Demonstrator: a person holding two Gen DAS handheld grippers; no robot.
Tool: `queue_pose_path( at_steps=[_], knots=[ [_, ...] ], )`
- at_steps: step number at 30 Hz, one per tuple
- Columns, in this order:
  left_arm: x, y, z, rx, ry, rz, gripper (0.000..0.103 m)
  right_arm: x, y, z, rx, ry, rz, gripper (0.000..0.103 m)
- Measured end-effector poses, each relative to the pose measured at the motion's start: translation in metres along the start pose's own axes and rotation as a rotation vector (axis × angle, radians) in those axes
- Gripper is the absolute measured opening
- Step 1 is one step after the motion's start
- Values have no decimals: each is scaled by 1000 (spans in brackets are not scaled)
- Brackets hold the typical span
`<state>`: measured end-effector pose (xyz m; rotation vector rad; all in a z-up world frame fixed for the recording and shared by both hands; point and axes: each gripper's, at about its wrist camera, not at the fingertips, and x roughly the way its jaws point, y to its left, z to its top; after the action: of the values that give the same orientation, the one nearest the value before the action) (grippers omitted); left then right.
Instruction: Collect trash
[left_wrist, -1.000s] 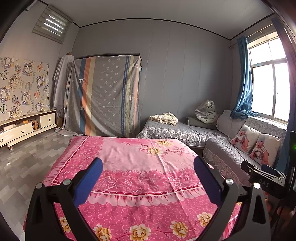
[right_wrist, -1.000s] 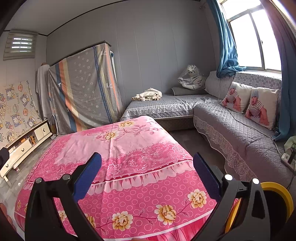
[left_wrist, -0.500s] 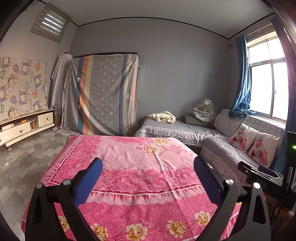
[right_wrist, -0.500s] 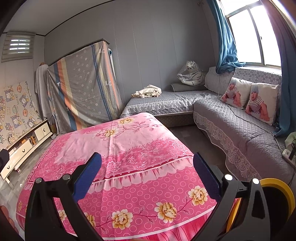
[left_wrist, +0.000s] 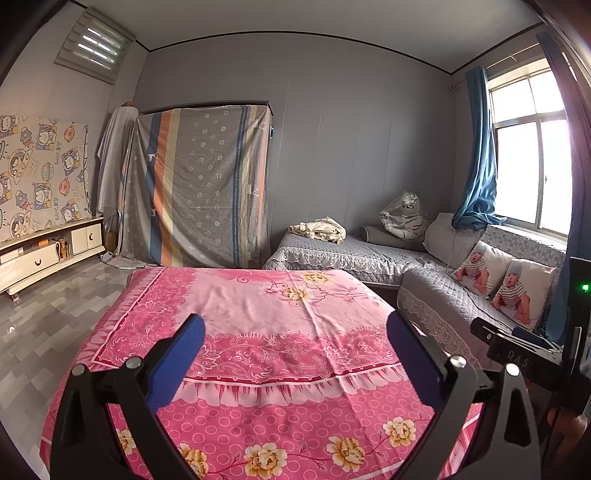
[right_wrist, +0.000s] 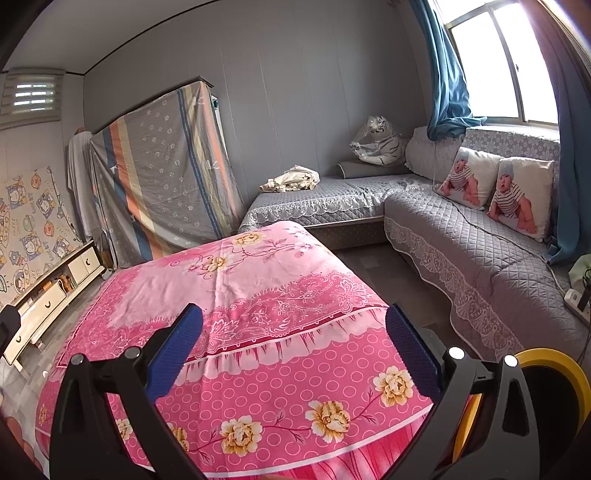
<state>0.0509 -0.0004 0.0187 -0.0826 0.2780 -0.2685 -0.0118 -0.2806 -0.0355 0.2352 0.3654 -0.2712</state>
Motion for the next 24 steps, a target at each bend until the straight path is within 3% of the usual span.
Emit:
queue_pose_path(
  at_steps=[24],
  knots=[
    [5, -1, -3, -11, 35, -25, 95, 9, -5, -1, 15, 28, 0, 95]
  ],
)
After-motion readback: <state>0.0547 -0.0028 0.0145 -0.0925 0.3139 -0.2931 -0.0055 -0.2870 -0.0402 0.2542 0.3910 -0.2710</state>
